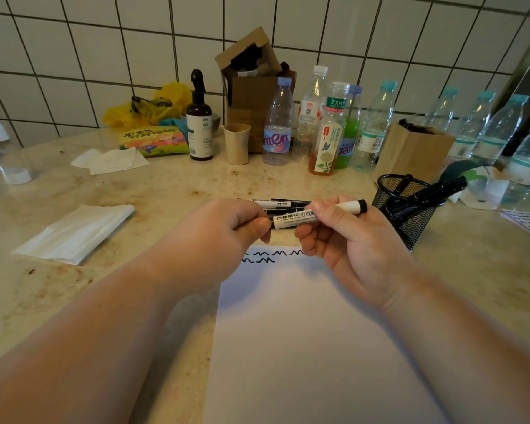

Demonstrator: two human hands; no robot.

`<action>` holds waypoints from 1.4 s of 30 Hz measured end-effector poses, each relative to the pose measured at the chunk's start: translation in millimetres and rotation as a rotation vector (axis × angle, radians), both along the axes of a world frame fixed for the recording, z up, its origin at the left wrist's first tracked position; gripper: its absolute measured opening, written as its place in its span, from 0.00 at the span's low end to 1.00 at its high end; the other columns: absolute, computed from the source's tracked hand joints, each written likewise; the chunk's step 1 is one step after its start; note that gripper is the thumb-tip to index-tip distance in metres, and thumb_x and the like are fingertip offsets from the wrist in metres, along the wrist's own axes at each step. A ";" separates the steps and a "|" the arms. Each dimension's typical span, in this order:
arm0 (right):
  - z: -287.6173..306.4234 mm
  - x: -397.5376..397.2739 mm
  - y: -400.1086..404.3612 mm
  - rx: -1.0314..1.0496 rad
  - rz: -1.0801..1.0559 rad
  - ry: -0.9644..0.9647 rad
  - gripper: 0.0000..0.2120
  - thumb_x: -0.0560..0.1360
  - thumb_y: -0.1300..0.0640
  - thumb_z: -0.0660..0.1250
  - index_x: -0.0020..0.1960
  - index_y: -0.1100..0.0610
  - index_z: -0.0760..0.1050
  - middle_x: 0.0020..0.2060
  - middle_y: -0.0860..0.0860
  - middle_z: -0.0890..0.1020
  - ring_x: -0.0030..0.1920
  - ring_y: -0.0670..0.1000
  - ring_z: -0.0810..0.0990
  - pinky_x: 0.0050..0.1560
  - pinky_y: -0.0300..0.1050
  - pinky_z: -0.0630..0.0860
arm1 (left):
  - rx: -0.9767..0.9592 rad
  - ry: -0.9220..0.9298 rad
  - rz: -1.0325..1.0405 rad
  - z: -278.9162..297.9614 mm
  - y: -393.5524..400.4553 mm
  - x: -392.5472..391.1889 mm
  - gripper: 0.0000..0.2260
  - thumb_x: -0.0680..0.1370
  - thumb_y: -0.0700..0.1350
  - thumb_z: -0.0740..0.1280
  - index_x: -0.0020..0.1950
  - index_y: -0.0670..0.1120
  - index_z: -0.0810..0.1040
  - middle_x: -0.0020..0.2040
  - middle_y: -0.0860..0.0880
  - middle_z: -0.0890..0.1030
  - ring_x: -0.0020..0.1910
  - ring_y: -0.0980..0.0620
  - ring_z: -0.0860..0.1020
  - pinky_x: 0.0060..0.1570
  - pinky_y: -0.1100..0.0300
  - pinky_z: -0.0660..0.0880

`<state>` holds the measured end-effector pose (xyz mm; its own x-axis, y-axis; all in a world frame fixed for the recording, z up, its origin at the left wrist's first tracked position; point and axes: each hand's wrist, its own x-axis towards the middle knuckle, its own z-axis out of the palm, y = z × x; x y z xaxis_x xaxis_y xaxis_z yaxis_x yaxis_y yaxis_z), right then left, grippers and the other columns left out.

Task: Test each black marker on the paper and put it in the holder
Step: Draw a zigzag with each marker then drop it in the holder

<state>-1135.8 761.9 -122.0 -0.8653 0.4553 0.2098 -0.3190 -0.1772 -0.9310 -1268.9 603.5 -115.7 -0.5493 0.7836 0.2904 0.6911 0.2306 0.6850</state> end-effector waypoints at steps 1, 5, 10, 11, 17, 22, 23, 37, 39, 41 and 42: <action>0.7 0.0 0.7 0.005 -0.001 0.001 0.07 0.74 0.58 0.71 0.38 0.56 0.84 0.33 0.59 0.84 0.32 0.52 0.82 0.34 0.43 0.79 | 0.003 -0.048 -0.012 -0.7 1.3 -0.6 0.12 0.81 0.48 0.62 0.40 0.55 0.80 0.25 0.58 0.72 0.23 0.58 0.67 0.22 0.68 0.64; 2.7 -1.3 0.6 0.054 -0.024 -0.028 0.09 0.75 0.54 0.70 0.39 0.54 0.86 0.29 0.54 0.80 0.29 0.50 0.78 0.30 0.42 0.75 | 0.052 -0.235 -0.072 -6.9 9.5 4.5 0.12 0.82 0.48 0.62 0.43 0.55 0.82 0.26 0.56 0.70 0.25 0.55 0.66 0.29 0.58 0.65; 8.7 1.0 1.9 0.178 -0.217 0.006 0.10 0.78 0.48 0.67 0.42 0.50 0.84 0.24 0.50 0.71 0.23 0.50 0.69 0.26 0.41 0.68 | 0.044 -0.089 -0.039 -8.5 15.2 12.0 0.10 0.79 0.59 0.57 0.52 0.63 0.77 0.36 0.61 0.81 0.30 0.62 0.76 0.30 0.68 0.73; 10.9 3.8 4.5 0.224 -0.312 0.017 0.09 0.79 0.49 0.66 0.46 0.51 0.83 0.24 0.50 0.72 0.23 0.50 0.70 0.25 0.41 0.68 | 0.054 -0.106 0.003 -9.0 15.1 9.0 0.12 0.78 0.62 0.56 0.53 0.63 0.76 0.38 0.61 0.82 0.30 0.61 0.76 0.33 0.64 0.76; 19.2 6.0 18.5 0.318 -0.633 0.029 0.09 0.86 0.58 0.59 0.50 0.48 0.74 0.26 0.48 0.80 0.23 0.47 0.75 0.23 0.39 0.71 | 0.072 -0.097 0.195 -17.5 16.7 -6.3 0.15 0.75 0.67 0.56 0.49 0.61 0.76 0.37 0.62 0.81 0.28 0.63 0.76 0.33 0.58 0.72; 24.6 5.7 33.7 0.101 -0.594 0.034 0.05 0.85 0.58 0.61 0.53 0.50 0.74 0.35 0.52 0.80 0.27 0.49 0.78 0.30 0.43 0.75 | 0.073 -0.069 0.179 -21.5 16.5 -5.8 0.18 0.69 0.71 0.53 0.46 0.64 0.75 0.37 0.60 0.81 0.27 0.62 0.75 0.29 0.60 0.70; 24.9 6.5 36.7 0.067 -0.581 0.035 0.04 0.85 0.57 0.62 0.55 0.51 0.74 0.36 0.52 0.81 0.28 0.48 0.79 0.30 0.43 0.76 | 0.074 -0.064 0.185 -21.7 16.3 -6.4 0.17 0.69 0.71 0.53 0.46 0.65 0.75 0.37 0.60 0.81 0.27 0.63 0.76 0.30 0.60 0.70; 31.6 9.3 41.5 -0.049 -0.537 0.109 0.13 0.83 0.46 0.62 0.67 0.42 0.67 0.47 0.61 0.88 0.38 0.60 0.88 0.37 0.49 0.83 | 0.051 -0.024 0.213 -23.3 16.2 -7.1 0.10 0.75 0.65 0.58 0.43 0.64 0.75 0.36 0.61 0.80 0.30 0.65 0.76 0.29 0.63 0.68; 30.7 9.9 43.6 -0.090 -0.517 0.116 0.15 0.83 0.44 0.59 0.68 0.44 0.63 0.46 0.61 0.88 0.40 0.62 0.88 0.38 0.49 0.83 | 0.053 -0.026 0.219 -22.9 16.5 -6.4 0.12 0.73 0.66 0.57 0.43 0.63 0.75 0.36 0.61 0.80 0.31 0.65 0.76 0.29 0.63 0.68; 30.7 9.1 45.8 -0.126 -0.518 0.110 0.14 0.85 0.43 0.56 0.67 0.46 0.63 0.45 0.60 0.89 0.41 0.61 0.89 0.39 0.49 0.84 | 0.052 -0.024 0.226 -22.2 16.3 -6.0 0.12 0.73 0.66 0.57 0.43 0.63 0.76 0.36 0.61 0.80 0.32 0.66 0.76 0.29 0.63 0.68; 30.8 8.5 46.9 -0.136 -0.530 0.098 0.14 0.85 0.44 0.56 0.68 0.48 0.66 0.45 0.60 0.89 0.41 0.61 0.89 0.38 0.49 0.84 | 0.050 -0.020 0.228 -21.8 16.1 -5.6 0.12 0.73 0.66 0.58 0.43 0.63 0.76 0.37 0.61 0.80 0.32 0.66 0.76 0.29 0.63 0.68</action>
<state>-1127.3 808.9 -91.3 -0.4894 0.8517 0.1870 -0.4814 -0.0851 -0.8723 -1274.5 619.7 -137.6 -0.7162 0.6237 0.3132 0.6116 0.3446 0.7122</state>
